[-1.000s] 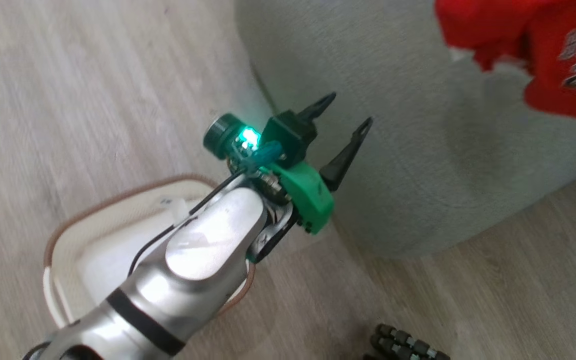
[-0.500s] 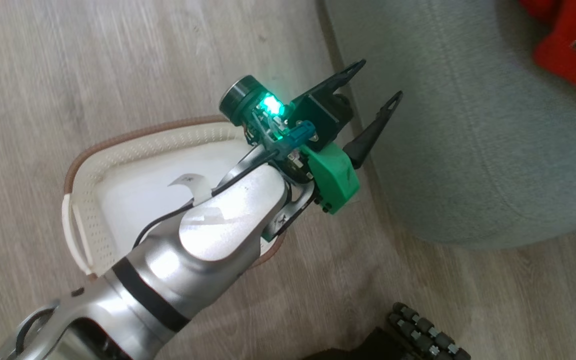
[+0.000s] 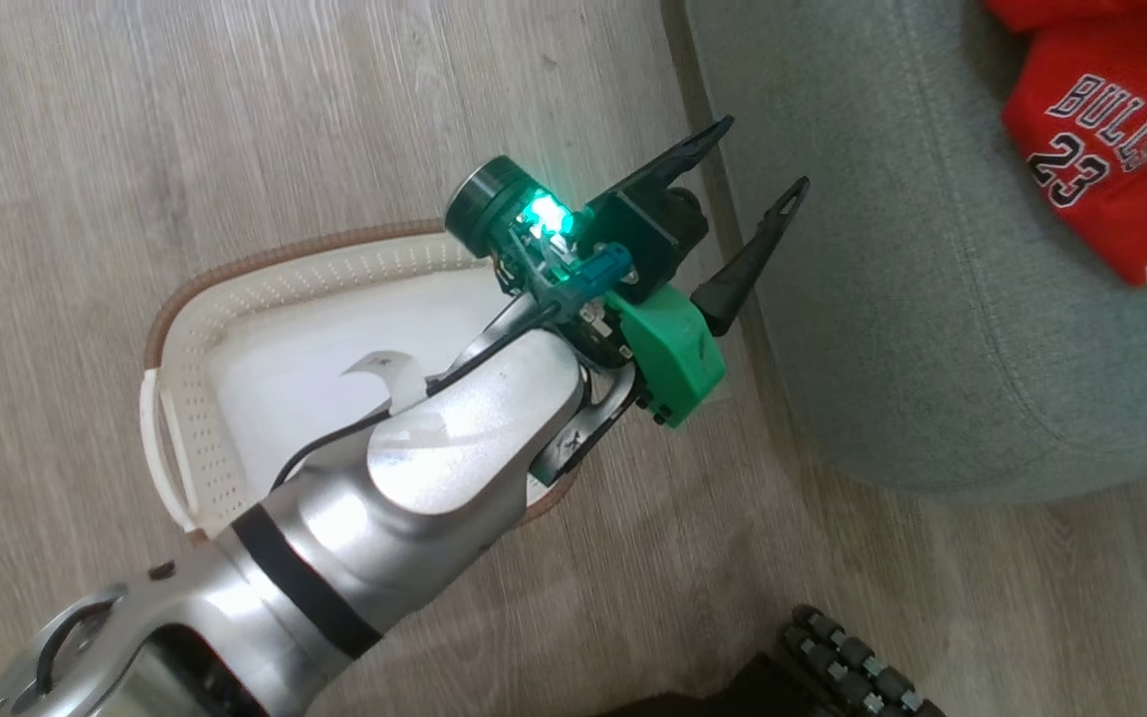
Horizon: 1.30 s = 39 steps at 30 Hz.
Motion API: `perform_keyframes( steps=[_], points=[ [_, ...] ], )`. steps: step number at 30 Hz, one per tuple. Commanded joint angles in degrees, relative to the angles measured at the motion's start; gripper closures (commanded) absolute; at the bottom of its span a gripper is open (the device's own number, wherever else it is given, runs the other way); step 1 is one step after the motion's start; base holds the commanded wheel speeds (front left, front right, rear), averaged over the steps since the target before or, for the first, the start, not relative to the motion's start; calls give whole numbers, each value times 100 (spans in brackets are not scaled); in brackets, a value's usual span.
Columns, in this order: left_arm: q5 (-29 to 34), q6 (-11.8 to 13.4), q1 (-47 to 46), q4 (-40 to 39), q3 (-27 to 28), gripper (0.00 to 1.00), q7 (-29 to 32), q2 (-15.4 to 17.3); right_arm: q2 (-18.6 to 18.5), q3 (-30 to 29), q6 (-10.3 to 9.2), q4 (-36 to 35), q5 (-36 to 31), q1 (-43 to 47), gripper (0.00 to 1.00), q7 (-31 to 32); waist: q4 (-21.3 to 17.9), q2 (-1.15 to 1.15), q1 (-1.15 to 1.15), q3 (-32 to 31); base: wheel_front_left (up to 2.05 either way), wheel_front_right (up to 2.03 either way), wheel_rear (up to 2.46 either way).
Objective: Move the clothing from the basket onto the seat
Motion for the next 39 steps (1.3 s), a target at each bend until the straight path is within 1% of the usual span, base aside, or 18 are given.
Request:
perform_keyframes(
  steps=[1, 5, 10, 12, 16, 20, 24, 27, 28, 30, 31, 35, 37, 39],
  points=[
    [-19, 37, -213, -154, 71, 0, -56, -57, -332, 58, -2, 10, 43, 90, 0, -29, -16, 0, -1, -80, 0, 0, 0],
    [-185, 16, -131, -33, 49, 0, -200, -57, -398, 485, -2, 76, 189, -12, 0, -67, -50, 0, -1, -422, 0, 0, 0],
    [-391, -33, 143, 156, 138, 0, -391, -29, -467, 977, -2, 70, 392, 3, 0, -38, -80, 0, -1, -1059, 0, 0, 0],
    [-464, -36, 290, 184, 193, 0, -450, 32, -526, 1146, -2, -74, 587, 54, 0, 88, -91, 0, -1, -1316, 0, 0, 0],
    [-603, -42, 617, 129, 315, 0, -542, 182, -768, 1463, -2, -401, 876, 96, 0, 229, -85, 0, -1, -1825, 0, 0, 0],
    [-712, -24, 947, -33, 441, 0, -595, 330, -983, 1668, -2, -729, 1127, 117, 0, 174, -23, 0, -1, -2281, 0, 0, 0],
    [-761, 54, 1272, -249, 604, 0, -625, 568, -1163, 1720, -2, -1162, 1240, 83, 0, -74, 80, 0, -1, -2663, 0, 0, 0],
    [-789, 153, 1526, -457, 782, 0, -637, 818, -1267, 1656, -2, -1472, 1216, 114, 0, -197, 187, 0, -1, -2885, 0, 0, 0],
    [-789, 153, 1526, -457, 782, 0, -637, 818, -1267, 1656, -2, -1472, 1216, 114, 0, -197, 187, 0, -1, -2885, 0, 0, 0],
    [-806, 235, 1701, -623, 922, 0, -641, 993, -1292, 1593, -2, -1662, 1132, 186, 0, -227, 258, 0, -1, -3001, 0, 0, 0],
    [-807, 282, 1784, -708, 990, 0, -643, 1077, -1291, 1472, -2, -1787, 1059, 203, 0, -232, 295, 0, -1, -3041, 0, 0, 0],
    [-730, 518, 2089, -1047, 1324, 0, -646, 1320, -1176, 696, -2, -2282, 682, 685, 0, -237, 523, 0, -1, -3195, 0, 0, 0],
    [-688, 592, 2246, -1176, 1455, 0, -647, 1413, -1075, 165, -2, -2536, 452, 1078, 0, -237, 647, 0, -1, -3249, 0, 0, 0],
    [-671, 639, 2407, -1291, 1587, 0, -647, 1506, -898, -365, -2, -2803, 209, 1538, 0, -238, 745, 0, -1, -3283, 0, 0, 0]
  ],
)
